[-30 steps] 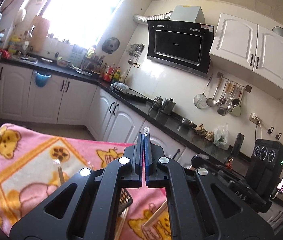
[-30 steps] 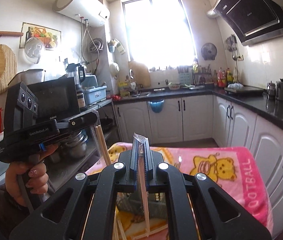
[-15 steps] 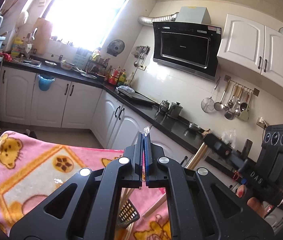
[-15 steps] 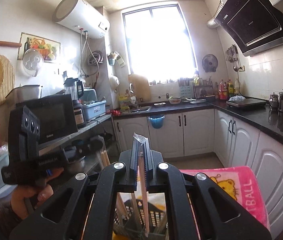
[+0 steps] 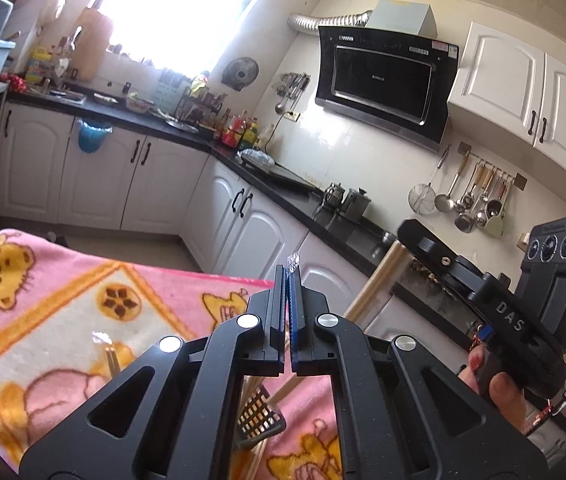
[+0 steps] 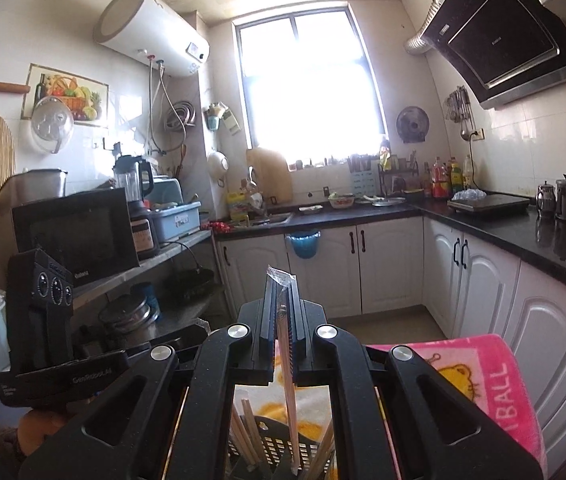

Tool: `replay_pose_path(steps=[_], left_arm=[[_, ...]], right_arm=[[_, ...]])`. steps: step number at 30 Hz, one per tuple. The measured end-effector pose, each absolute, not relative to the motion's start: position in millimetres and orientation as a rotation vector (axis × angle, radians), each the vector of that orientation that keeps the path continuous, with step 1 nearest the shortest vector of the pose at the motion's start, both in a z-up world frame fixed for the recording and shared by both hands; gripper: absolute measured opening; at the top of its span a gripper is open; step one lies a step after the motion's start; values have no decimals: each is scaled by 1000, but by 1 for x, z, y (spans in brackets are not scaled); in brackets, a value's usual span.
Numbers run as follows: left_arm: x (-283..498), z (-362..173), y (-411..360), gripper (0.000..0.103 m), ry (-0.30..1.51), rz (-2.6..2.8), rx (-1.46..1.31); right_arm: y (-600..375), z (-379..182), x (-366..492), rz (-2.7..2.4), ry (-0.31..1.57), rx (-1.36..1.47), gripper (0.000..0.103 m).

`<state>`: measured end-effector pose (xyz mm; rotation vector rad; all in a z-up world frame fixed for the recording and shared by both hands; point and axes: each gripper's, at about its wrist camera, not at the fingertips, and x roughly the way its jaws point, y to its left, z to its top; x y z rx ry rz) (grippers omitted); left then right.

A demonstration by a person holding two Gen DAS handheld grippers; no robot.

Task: Organize utensils
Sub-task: 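Lift both held chopsticks and carry them above the green caddy, then open both grippers to drop the chopsticks into the caddy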

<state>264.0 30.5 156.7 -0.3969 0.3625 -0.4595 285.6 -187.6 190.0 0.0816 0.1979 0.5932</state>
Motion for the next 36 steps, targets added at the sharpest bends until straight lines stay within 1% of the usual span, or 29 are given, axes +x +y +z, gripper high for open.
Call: replay_pose_path(steps=[16,23,36], left_arm=[[261,110,19,0,423,-429,-360],[260,94,19,0,444,-408,-349],[255,89,27,0,441,-391,-355]], right_arm=[[-180,137,291,564,267,101,5],[-182,122,291,554,298,119,5],[-186,100,290,505,370,127,6]])
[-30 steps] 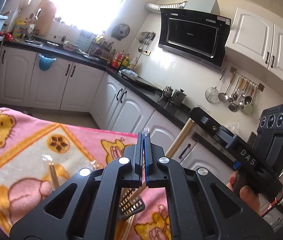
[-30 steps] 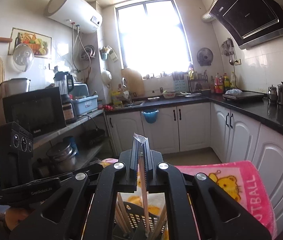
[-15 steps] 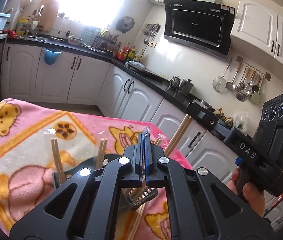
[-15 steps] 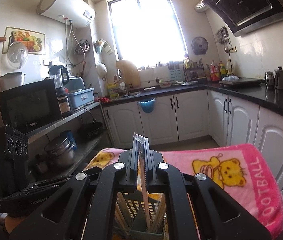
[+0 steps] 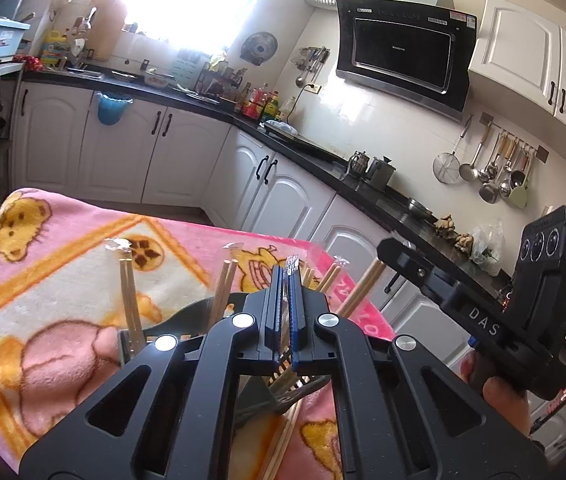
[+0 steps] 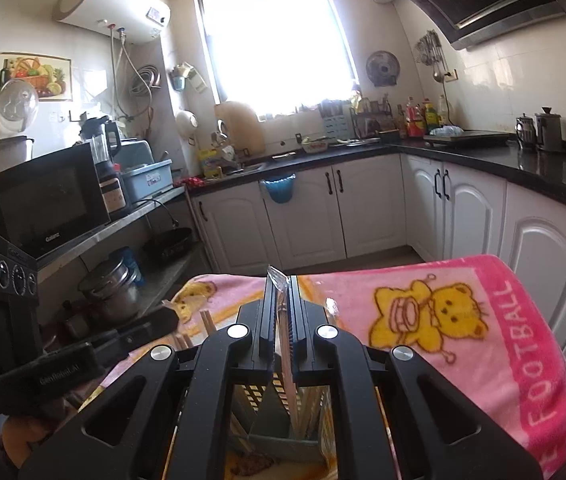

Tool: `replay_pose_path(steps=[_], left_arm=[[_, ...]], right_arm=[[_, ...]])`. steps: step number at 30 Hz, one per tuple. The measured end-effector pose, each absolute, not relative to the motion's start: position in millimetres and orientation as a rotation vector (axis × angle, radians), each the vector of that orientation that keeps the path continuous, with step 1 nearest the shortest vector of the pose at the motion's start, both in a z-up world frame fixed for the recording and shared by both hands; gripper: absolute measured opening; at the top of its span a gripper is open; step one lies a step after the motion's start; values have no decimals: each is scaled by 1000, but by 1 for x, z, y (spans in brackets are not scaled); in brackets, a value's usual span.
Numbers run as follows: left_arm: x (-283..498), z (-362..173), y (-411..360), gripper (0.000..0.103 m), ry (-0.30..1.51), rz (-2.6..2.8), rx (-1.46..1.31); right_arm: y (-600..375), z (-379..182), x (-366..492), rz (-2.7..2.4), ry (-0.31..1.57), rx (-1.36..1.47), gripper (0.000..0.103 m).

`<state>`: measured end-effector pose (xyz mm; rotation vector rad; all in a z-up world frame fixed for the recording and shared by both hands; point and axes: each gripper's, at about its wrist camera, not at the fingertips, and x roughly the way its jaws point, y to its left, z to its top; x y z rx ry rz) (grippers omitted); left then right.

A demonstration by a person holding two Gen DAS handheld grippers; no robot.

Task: Organize utensils
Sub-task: 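Open both grippers to drop the chopsticks into the caddy, then withdraw both grippers from the caddy back toward the loose chopsticks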

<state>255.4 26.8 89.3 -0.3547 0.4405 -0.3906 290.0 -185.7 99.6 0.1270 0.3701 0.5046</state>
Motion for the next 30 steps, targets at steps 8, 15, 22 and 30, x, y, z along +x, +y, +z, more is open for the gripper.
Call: replay_pose_path(steps=[8,15,22,30], left_arm=[[251,91,38,4,432,-359,-353],[245,91,48,22,428,-331,-368],[231,92,57,49,408,-301,-377],[212,92,66,76,389,-270,-392]], right_arm=[[-196,95,283,467,396,135,29],[-209,93,273,447,409,154,38],[-216,93,259,430,406,130,50],[-219,94,240,420,391,92,61]])
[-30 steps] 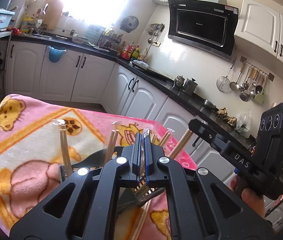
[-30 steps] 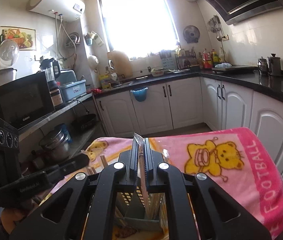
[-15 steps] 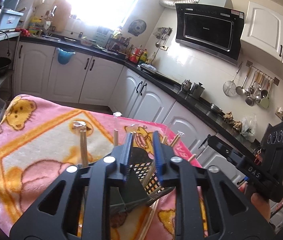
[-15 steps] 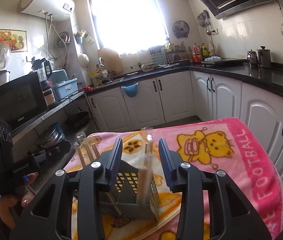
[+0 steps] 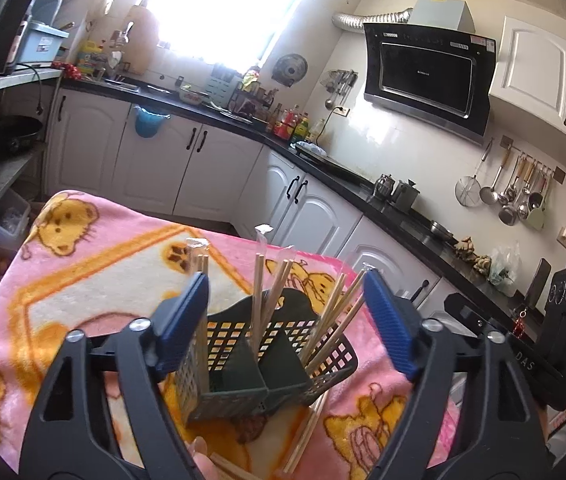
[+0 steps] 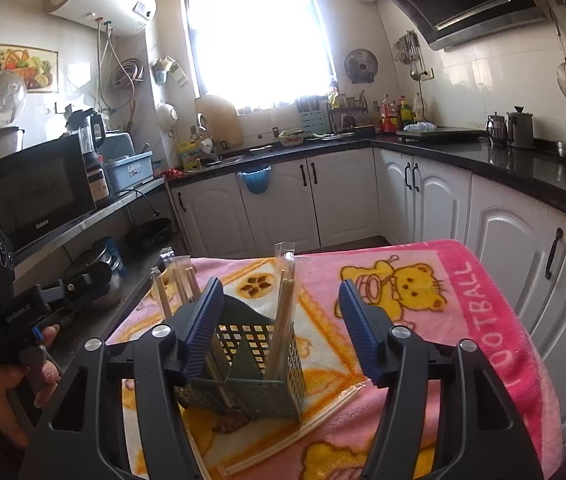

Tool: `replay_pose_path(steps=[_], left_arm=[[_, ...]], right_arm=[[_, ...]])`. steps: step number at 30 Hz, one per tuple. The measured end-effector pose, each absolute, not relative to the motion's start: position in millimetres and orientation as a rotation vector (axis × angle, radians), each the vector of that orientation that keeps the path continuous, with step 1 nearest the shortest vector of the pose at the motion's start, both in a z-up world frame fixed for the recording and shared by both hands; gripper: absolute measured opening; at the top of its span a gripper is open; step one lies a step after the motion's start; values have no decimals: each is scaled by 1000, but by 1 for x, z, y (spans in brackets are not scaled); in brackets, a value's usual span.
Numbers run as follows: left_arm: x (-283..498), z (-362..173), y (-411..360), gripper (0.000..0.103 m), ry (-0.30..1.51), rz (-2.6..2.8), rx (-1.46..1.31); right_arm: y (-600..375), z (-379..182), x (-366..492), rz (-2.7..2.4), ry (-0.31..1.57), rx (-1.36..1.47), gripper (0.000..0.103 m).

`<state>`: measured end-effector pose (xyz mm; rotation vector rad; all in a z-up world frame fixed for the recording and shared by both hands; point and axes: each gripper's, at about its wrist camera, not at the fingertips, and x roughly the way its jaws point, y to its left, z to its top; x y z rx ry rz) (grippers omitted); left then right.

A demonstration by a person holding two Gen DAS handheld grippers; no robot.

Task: Organize utensils
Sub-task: 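Withdraw both grippers from the caddy back toward the loose chopsticks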

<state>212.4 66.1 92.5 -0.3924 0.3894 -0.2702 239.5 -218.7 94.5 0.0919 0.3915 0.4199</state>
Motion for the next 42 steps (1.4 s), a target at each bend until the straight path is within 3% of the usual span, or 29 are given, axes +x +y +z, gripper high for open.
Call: replay_pose_path(steps=[4,7,42], left_arm=[[202,92,70,89,379,-248,-395],[194,90,73,92,379,-241,-402],[146,32,75,92,499,-163,-374]], right_arm=[[-219,95,229,420,391,76,67],[-220,94,222,424,391,66,69],[-205,50,149,504,482,-45,73]])
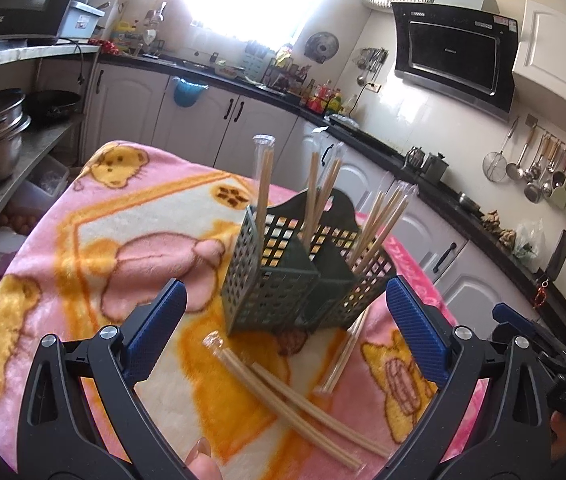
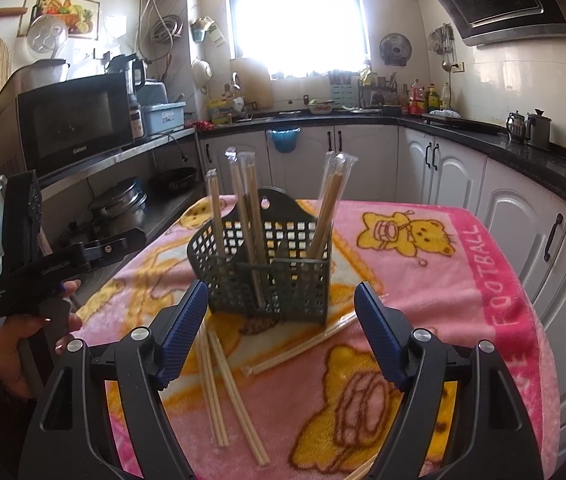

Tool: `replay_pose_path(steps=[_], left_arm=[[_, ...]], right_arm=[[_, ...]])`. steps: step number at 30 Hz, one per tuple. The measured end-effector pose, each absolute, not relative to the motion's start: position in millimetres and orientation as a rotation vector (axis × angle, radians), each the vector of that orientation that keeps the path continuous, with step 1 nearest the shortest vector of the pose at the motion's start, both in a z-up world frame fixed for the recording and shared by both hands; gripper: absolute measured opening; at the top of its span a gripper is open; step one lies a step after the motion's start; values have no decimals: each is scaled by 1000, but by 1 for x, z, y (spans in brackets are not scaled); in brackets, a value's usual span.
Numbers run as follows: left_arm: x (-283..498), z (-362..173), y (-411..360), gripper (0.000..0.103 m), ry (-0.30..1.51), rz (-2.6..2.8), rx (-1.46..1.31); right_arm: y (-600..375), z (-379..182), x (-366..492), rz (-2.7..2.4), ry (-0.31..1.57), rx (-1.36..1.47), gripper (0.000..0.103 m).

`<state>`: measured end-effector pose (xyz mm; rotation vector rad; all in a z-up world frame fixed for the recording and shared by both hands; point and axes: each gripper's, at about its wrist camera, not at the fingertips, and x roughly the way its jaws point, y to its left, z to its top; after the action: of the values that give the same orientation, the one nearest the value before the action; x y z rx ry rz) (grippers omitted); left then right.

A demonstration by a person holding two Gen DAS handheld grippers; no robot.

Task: Organize utensils
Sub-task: 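Withdraw both grippers from the caddy back toward the loose chopsticks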

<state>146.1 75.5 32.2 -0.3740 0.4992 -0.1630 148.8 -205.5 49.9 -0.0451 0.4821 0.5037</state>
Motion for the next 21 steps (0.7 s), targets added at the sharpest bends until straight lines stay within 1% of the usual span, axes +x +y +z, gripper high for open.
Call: replay_pose_path(steps=[21], left_arm=[[148,-17,68,92,627,-118,-324]], right_arm=[[-200,2,138,545,607,-82,73]])
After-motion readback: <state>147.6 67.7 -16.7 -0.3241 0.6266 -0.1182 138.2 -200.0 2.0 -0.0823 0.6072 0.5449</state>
